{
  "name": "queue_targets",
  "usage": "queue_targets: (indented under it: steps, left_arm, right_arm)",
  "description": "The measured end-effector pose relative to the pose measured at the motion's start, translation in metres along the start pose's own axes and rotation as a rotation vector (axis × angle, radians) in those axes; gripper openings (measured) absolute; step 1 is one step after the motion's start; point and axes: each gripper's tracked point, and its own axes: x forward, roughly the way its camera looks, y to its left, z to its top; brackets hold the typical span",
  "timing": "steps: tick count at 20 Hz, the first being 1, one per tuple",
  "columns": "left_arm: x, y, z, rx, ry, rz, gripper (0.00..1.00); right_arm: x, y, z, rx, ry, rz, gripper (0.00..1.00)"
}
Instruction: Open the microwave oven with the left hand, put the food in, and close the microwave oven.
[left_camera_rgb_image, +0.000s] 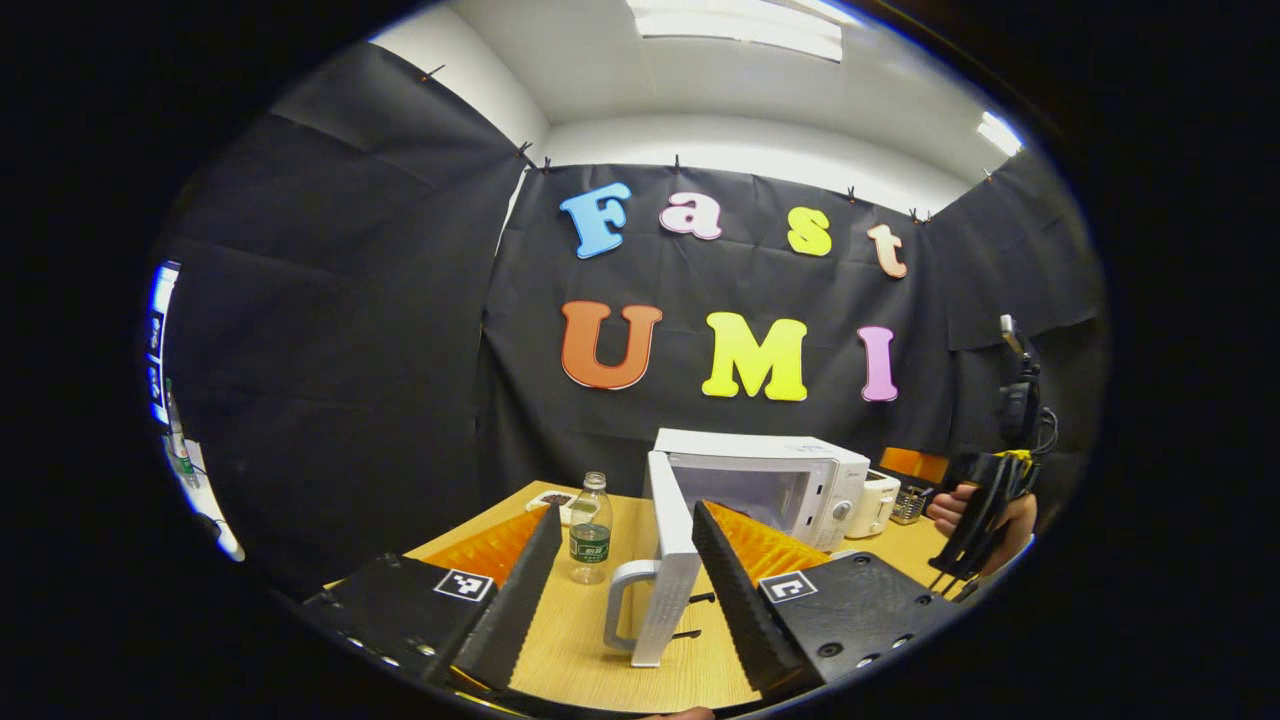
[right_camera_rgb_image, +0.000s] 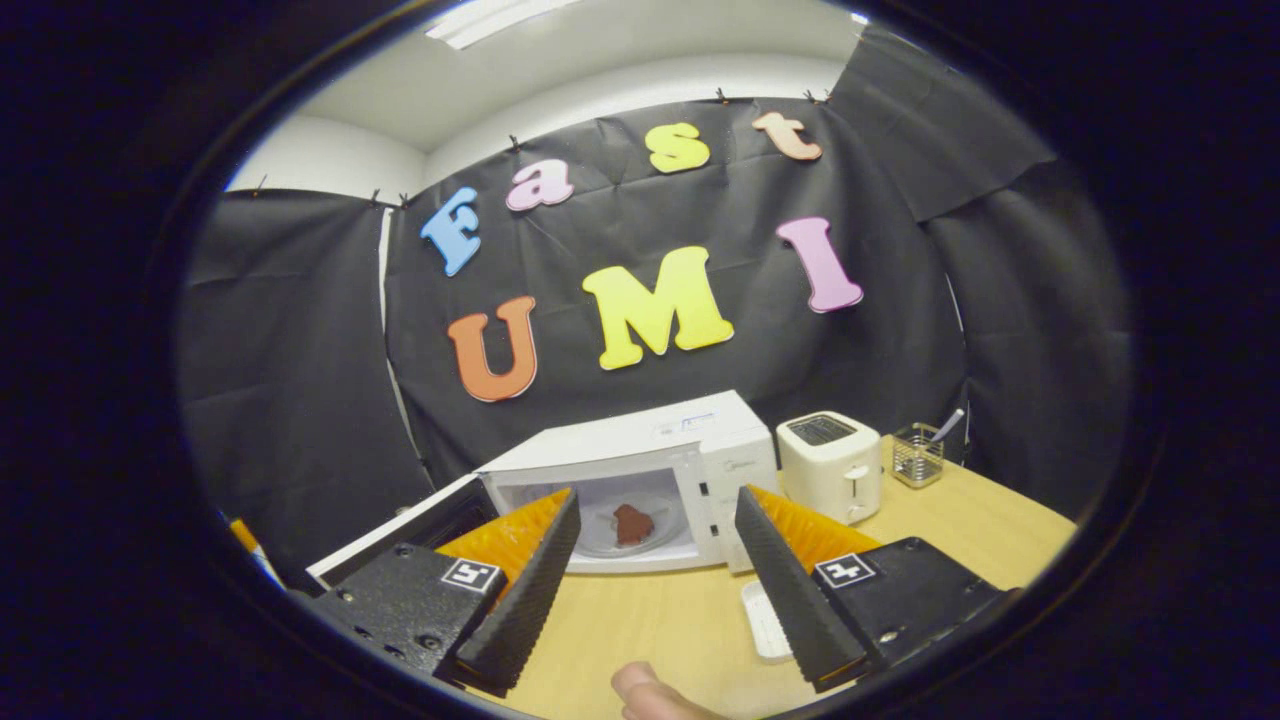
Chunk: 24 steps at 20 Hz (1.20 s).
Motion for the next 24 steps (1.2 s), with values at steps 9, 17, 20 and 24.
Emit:
queue_targets:
  steps: [9, 17, 20, 24]
  left_arm:
    - [0.014, 0.02, -0.043, 0.082, 0.086, 0.02, 0.0]
    - [0.06, 0.042, -0.118, 0.023, 0.201, -0.003, 0.0]
    - [0.067, 0.036, -0.134, 0.001, 0.22, -0.036, 0.0]
    - [0.077, 0.024, -0.147, 0.001, 0.231, -0.056, 0.0]
  right_arm:
    - [-0.1, -0.045, 0.036, -0.07, -0.041, -0.025, 0.99]
    - [-0.12, -0.027, 0.004, -0.092, 0.058, 0.085, 0.99]
    - [-0.123, -0.033, 0.011, -0.111, 0.04, 0.063, 0.99]
    - [-0.129, -0.035, 0.016, -0.133, 0.018, 0.05, 0.99]
